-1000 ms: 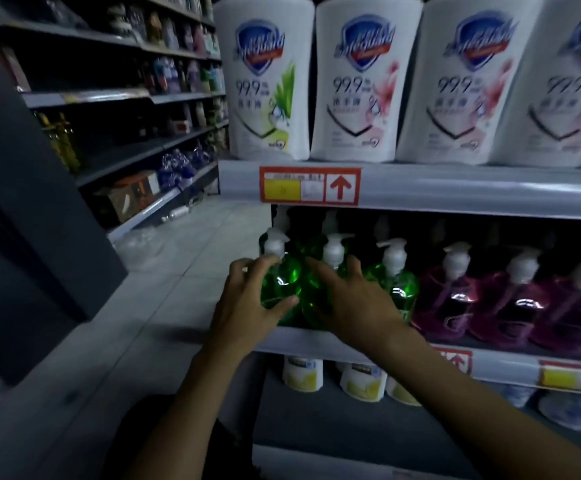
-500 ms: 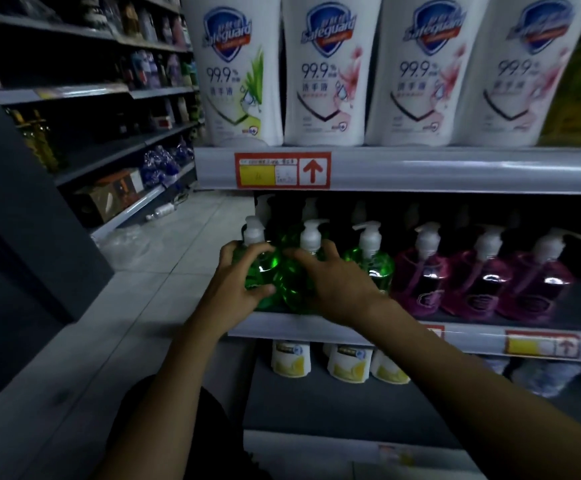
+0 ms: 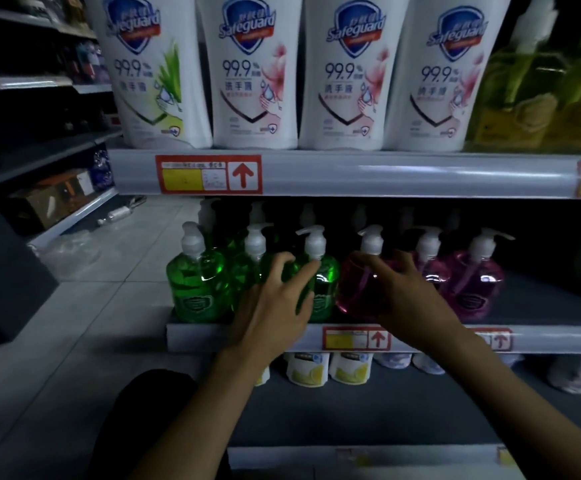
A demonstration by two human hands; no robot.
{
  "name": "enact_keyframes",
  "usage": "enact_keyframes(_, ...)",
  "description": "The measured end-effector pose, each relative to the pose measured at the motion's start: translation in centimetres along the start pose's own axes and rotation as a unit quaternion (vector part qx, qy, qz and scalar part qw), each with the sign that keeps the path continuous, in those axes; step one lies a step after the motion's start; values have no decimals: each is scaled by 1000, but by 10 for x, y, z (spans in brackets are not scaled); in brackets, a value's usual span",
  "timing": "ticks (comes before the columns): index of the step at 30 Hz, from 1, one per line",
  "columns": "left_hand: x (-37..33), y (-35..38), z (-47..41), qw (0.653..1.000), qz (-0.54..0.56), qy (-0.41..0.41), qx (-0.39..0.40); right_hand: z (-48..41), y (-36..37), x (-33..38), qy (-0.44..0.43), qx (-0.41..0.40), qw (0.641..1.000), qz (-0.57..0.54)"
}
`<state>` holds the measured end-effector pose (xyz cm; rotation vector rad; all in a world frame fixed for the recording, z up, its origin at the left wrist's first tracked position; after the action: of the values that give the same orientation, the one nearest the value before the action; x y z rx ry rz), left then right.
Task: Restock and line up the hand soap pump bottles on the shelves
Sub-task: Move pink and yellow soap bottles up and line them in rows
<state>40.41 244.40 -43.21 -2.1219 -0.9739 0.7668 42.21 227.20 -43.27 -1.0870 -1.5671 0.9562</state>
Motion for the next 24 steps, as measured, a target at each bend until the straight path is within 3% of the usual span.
enact_keyframes(5, -2, 38, -9, 995, -29, -61, 66, -14, 14, -4, -35, 25, 999, 11)
enact_keyframes(12, 1, 34, -16, 996, -53, -61, 38, -11, 8, -5, -63, -14, 997, 52)
enact_keyframes(17, -2, 33, -13, 997, -32, -65, 37, -8, 3, 0, -109, 6, 992, 68)
enact_keyframes(19, -7, 26, -10, 997, -9, -73, 10, 4, -16, -8, -138, -41, 990, -3)
enact_keyframes(22, -21, 5, -6, 995, 16, -61, -79, 33, -61, -65, -91, -225, 959, -147)
enact_keyframes(24, -35, 2, -9, 994, 23, -25, -108, 36, -67, -91, -51, -245, 957, -144)
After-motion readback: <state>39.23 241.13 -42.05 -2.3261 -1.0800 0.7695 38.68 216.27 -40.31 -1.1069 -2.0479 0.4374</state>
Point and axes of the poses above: each hand's wrist, its own z-axis away from the middle knuckle, its own y-axis out of the palm, x = y × z, the point moved 10 cm from there along -z, towards the middle knuckle, and after that the axes turned 7 degrees about y, right-handed, at the moved point
